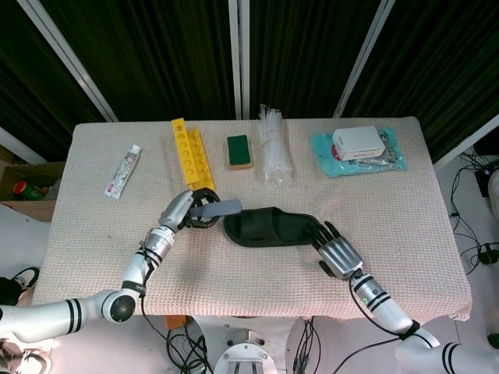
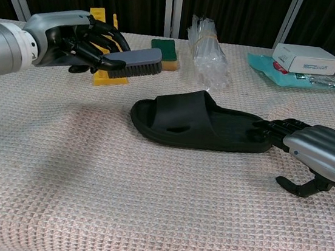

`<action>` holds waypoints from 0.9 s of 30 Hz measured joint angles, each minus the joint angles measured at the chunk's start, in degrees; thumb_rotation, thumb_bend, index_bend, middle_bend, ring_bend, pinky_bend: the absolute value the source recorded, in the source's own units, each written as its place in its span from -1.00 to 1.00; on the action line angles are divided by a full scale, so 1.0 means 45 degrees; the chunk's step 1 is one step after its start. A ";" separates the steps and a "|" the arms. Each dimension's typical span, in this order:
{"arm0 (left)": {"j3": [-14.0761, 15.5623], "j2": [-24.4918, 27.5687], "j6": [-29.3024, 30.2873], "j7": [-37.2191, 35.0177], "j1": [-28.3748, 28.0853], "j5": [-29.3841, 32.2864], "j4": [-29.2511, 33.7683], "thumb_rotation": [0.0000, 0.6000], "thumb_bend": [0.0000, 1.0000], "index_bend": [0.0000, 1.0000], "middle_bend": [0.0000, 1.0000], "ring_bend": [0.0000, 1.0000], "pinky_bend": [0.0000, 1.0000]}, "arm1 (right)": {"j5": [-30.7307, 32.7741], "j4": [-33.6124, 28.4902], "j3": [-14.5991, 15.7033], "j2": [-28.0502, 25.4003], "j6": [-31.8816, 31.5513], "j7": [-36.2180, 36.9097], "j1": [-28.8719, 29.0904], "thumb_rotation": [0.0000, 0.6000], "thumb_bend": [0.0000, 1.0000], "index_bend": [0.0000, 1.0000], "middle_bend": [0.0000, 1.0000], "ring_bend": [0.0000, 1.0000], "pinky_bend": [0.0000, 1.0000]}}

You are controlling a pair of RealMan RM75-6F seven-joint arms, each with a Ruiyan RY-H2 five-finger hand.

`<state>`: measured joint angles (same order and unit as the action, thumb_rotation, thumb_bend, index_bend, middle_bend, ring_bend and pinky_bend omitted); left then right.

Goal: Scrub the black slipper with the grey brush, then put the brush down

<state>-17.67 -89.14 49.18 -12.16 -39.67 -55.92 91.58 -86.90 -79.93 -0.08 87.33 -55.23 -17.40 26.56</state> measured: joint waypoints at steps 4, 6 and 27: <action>-0.0050 0.0066 -0.0278 0.0105 -0.0148 0.0439 0.0021 1.00 0.02 0.76 0.83 0.71 0.89 | 0.0144 -0.0102 0.0073 -0.0055 0.0175 0.0252 0.0063 1.00 0.60 -1.00 -1.00 -1.00 -1.00; -0.0063 0.0079 -0.0369 0.0117 -0.0200 0.0566 -0.0010 1.00 0.02 0.76 0.83 0.71 0.89 | 0.0160 -0.0150 0.0120 -0.0096 0.0226 0.0411 0.0120 1.00 0.75 -1.00 -1.00 -1.00 -1.00; 0.0175 -0.0115 -0.0649 0.0527 -0.0549 0.0865 -0.0085 1.00 0.04 0.76 0.83 0.71 0.89 | 0.0567 -0.0173 0.0326 -0.0063 0.0274 0.0021 0.0316 0.99 1.00 -1.00 -1.00 -1.00 -1.00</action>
<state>-16.88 -89.66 46.26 -9.78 -42.14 -52.03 91.20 -84.35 -80.71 1.39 87.05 -54.00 -17.31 27.98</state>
